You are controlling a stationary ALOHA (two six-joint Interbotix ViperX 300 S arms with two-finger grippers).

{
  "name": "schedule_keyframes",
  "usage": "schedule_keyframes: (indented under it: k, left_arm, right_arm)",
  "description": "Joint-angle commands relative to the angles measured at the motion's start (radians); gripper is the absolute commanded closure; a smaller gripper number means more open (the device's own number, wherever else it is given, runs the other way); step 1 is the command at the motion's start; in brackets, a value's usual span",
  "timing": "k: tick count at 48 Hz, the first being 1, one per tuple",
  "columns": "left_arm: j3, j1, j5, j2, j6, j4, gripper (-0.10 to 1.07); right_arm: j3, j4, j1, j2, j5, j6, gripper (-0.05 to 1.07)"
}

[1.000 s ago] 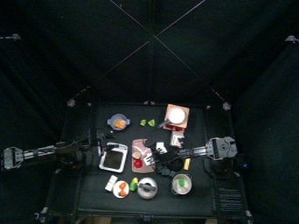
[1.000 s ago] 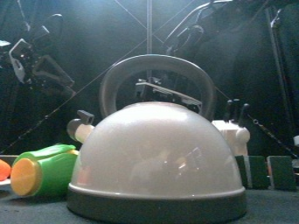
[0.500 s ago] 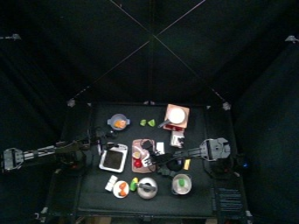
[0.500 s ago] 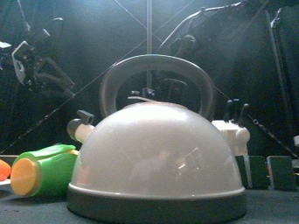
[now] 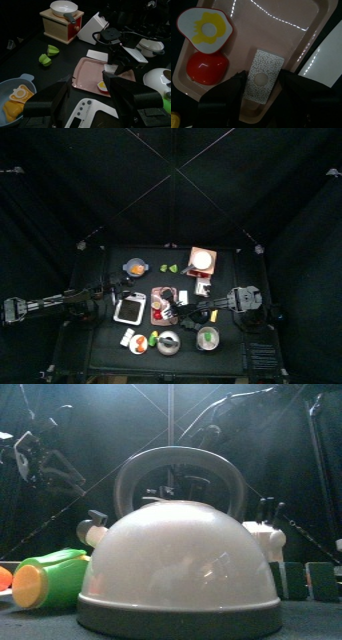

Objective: Grab rice

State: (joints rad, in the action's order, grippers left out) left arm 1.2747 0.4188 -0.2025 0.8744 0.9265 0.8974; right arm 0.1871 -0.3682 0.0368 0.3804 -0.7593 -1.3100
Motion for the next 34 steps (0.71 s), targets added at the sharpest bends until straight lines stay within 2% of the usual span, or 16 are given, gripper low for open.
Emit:
schedule_keyframes:
  k: [1, 12, 22, 34]
  left_arm:
    - [-0.014, 0.003, -0.003, -0.002, -0.002, -0.002, 0.1]
    - [-0.014, 0.003, -0.003, 0.0, -0.002, -0.002, 0.1]
    - [-0.014, 0.002, -0.003, 0.0, -0.002, -0.002, 0.1]
    - [-0.014, 0.002, -0.005, 0.0, -0.002, -0.002, 0.1]
  right_arm:
    - [-0.029, -0.006, 0.0, -0.015, 0.002, 0.002, 0.23]
    - [-0.041, 0.002, 0.002, -0.058, -0.029, 0.071, 0.32]
    - [-0.032, 0.003, 0.002, -0.115, -0.037, 0.114, 0.33]
    - [-0.038, -0.003, 0.002, -0.123, -0.037, 0.13, 0.33]
